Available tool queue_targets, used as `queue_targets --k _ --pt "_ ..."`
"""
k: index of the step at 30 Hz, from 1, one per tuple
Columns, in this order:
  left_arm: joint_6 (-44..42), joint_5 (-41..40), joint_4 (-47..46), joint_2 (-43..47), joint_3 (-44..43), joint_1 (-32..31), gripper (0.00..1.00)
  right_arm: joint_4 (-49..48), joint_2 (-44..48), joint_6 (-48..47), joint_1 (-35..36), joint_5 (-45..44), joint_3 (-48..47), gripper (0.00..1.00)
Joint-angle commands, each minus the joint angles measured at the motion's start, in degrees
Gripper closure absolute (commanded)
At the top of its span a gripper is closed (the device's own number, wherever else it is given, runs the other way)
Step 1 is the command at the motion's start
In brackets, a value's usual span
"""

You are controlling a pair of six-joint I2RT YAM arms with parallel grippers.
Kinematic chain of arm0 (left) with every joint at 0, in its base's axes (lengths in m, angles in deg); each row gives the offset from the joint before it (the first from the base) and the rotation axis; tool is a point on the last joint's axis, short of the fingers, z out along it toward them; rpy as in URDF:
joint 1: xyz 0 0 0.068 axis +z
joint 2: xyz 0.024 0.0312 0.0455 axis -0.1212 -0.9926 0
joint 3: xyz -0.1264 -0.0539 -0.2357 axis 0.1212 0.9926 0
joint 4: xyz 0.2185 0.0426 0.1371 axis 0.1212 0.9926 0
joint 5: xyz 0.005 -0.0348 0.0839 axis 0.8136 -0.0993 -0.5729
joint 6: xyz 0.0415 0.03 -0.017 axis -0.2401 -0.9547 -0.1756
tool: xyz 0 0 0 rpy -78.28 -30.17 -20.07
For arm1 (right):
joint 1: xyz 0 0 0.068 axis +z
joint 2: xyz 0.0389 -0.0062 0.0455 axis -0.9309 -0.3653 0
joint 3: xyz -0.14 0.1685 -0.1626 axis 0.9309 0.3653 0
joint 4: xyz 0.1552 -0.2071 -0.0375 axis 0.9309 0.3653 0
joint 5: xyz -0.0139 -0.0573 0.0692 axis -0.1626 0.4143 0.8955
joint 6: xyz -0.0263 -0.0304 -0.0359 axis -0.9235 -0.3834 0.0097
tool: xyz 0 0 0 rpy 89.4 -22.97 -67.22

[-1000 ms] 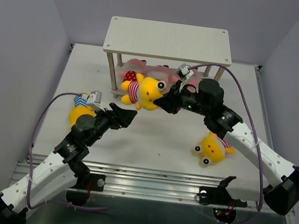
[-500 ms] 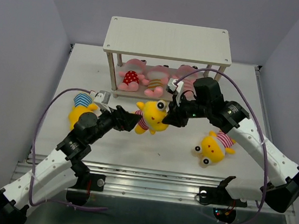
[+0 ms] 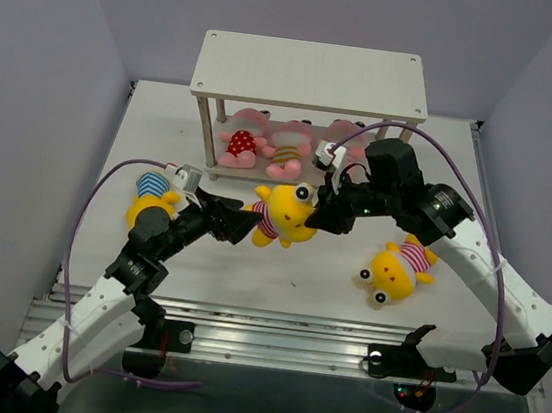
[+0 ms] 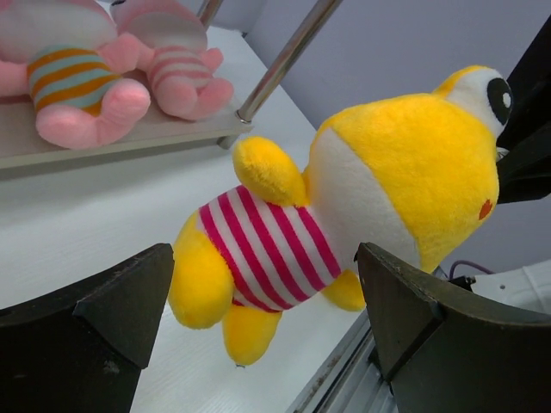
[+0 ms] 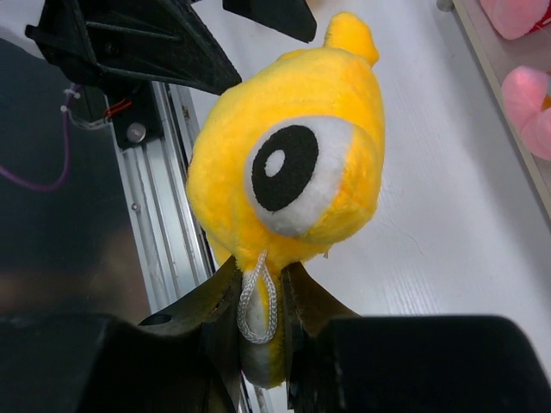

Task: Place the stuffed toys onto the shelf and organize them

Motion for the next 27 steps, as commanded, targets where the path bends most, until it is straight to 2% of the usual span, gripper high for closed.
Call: queue_targets --k 1,9,11,17,23,26,27 --pt "0.40 11.27 -7.97 -2.05 0.16 4.08 0.01 -0.89 2.74 1.62 -0.01 3.58 -2.27 0.80" --pt "3.04 19.80 -12.36 -1.44 3.23 12.08 0.01 -2.21 5.21 1.79 -0.01 5.70 -2.97 0.80" --pt "3.22 20.94 -13.85 -1.88 3.49 12.44 0.01 -2.30 5.29 1.36 -0.01 6.48 -3.15 0.80" --pt "8.22 31.57 -26.41 -3.63 5.69 12.53 0.01 -3.79 4.42 0.65 -0.01 8.51 -2.97 0.80" --pt "9.01 35.45 -29.85 -6.53 5.60 12.53 0.02 -6.34 3.45 0.30 -0.01 9.74 -3.50 0.80" --pt "9.54 36.06 -31.52 -7.42 5.78 12.53 0.11 -6.78 2.31 0.13 -0.01 11.49 -3.67 0.80" --pt "9.63 36.24 -31.87 -7.42 5.78 12.61 0.20 -6.96 1.87 0.21 -0.01 11.50 -3.76 0.80"
